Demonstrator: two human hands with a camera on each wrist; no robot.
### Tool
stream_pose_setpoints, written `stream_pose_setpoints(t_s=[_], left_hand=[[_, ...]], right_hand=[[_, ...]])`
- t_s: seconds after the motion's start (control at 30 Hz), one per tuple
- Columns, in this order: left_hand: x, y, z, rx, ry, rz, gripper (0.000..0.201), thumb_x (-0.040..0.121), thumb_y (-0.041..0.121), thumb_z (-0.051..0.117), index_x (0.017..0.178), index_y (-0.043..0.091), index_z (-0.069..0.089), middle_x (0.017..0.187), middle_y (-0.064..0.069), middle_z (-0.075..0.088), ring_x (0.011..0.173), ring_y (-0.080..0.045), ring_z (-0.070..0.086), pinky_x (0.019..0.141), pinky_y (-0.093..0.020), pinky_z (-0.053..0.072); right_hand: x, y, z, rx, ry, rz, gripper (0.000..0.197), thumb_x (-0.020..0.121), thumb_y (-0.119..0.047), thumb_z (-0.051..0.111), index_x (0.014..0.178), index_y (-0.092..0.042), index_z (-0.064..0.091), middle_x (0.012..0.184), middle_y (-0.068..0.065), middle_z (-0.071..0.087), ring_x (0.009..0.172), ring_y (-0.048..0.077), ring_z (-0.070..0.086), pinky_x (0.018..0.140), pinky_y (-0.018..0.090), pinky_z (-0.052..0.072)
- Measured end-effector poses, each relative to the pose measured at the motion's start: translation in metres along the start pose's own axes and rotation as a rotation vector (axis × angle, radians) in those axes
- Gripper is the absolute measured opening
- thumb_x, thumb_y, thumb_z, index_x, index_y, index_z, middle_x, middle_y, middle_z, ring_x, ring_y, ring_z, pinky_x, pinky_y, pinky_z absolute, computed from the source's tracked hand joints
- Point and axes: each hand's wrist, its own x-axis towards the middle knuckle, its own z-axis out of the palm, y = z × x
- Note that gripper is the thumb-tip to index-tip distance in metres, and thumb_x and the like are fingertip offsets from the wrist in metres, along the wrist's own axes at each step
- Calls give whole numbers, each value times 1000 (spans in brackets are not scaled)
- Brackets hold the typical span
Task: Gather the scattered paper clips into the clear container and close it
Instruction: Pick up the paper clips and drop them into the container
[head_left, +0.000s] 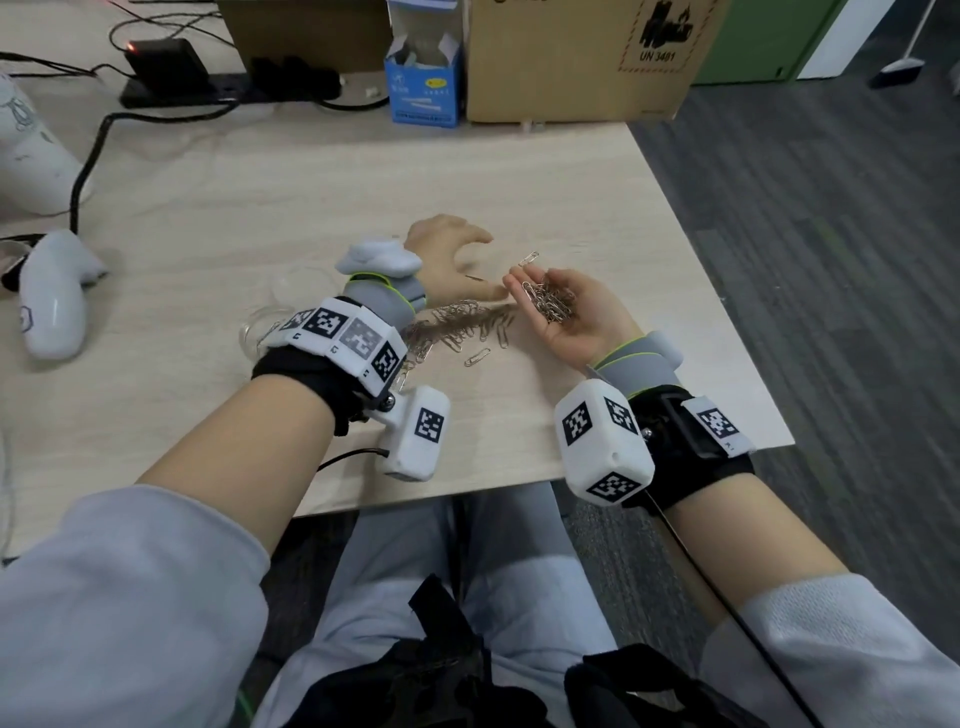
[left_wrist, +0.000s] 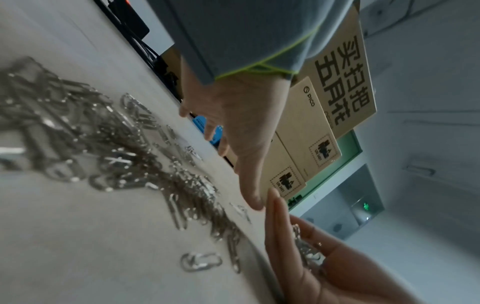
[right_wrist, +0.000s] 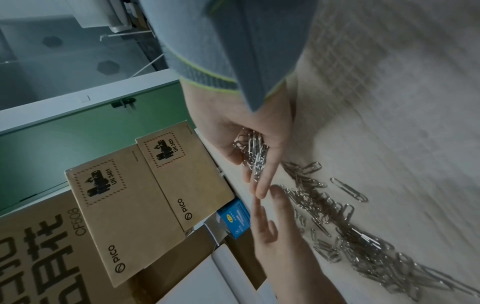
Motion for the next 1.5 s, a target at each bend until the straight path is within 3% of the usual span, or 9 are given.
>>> stream_pose_setpoints(t_s=[0.1, 0.27, 0.53, 0.83, 1.0, 1.1, 1.2, 1.33, 1.5], left_hand=[[-8, -2, 13, 113, -96, -51, 115, 37, 80, 59, 136, 25, 40, 146, -8, 34, 137, -27, 25, 112, -39, 19], [-18, -9, 15, 167, -57, 7, 94, 44, 61, 81, 126, 27, 49, 132, -3, 40, 125, -26, 32, 90, -34, 26], [-21, -8, 19, -78, 90, 47, 20, 70, 21, 77, 89, 18, 72, 96, -3, 54, 85, -16, 54, 74, -23, 37], [-18, -8, 13, -180, 105, -17, 13, 72, 11, 75, 85, 10, 75, 73, -1, 64, 70, -13, 57, 65, -17, 44], [-21, -8, -3, -381, 70, -53, 11, 74, 5, 73, 85, 6, 73, 37, 14, 58, 36, 5, 52, 41, -10, 46], [-23, 3, -16, -474, 34, 45, 12, 72, 6, 75, 84, 5, 73, 53, 8, 65, 50, 1, 61, 58, -14, 54], [-24, 16, -20, -516, -14, 132, 11, 69, 7, 78, 75, 14, 72, 62, 3, 69, 67, -20, 67, 71, -30, 55], [-23, 31, -18, -398, -46, 148, 14, 71, 4, 74, 83, 12, 73, 59, 10, 64, 61, -8, 61, 67, -26, 53], [-29, 24, -28, -386, -67, 228, 28, 69, 0, 73, 89, 19, 71, 74, -4, 69, 70, -2, 64, 74, -23, 53]], right_hand=[[-2, -1, -3, 16, 3, 0, 28, 98, -7, 36, 85, 8, 56, 63, 24, 67, 75, 36, 62, 63, 35, 57], [-4, 0, -5, 23, 4, -25, 27, 98, -5, 37, 85, 9, 56, 65, 24, 67, 69, 37, 65, 63, 36, 58], [-7, 4, -6, 18, -3, -25, 25, 97, -3, 37, 85, 10, 55, 76, 25, 65, 116, 35, 53, 84, 43, 48], [-8, 4, -10, -10, 0, -37, 27, 97, -4, 36, 83, 9, 55, 67, 26, 67, 90, 39, 59, 90, 39, 48], [-5, 9, -5, -25, 2, -13, 25, 96, -4, 34, 84, 7, 53, 88, 22, 56, 110, 36, 53, 92, 39, 51], [-6, 15, 3, -40, 5, -5, 28, 97, -5, 35, 80, 8, 53, 76, 21, 59, 90, 35, 58, 102, 39, 47], [-9, 22, 11, -81, -26, 14, 27, 96, -5, 37, 80, 8, 55, 80, 23, 60, 88, 36, 57, 83, 40, 55], [-8, 28, 22, -111, -70, 54, 34, 100, -8, 30, 84, 1, 58, 61, 16, 69, 80, 27, 57, 53, 33, 57], [-5, 29, 27, -65, -28, 52, 31, 99, -7, 32, 81, 4, 55, 57, 19, 66, 74, 28, 58, 78, 32, 56]])
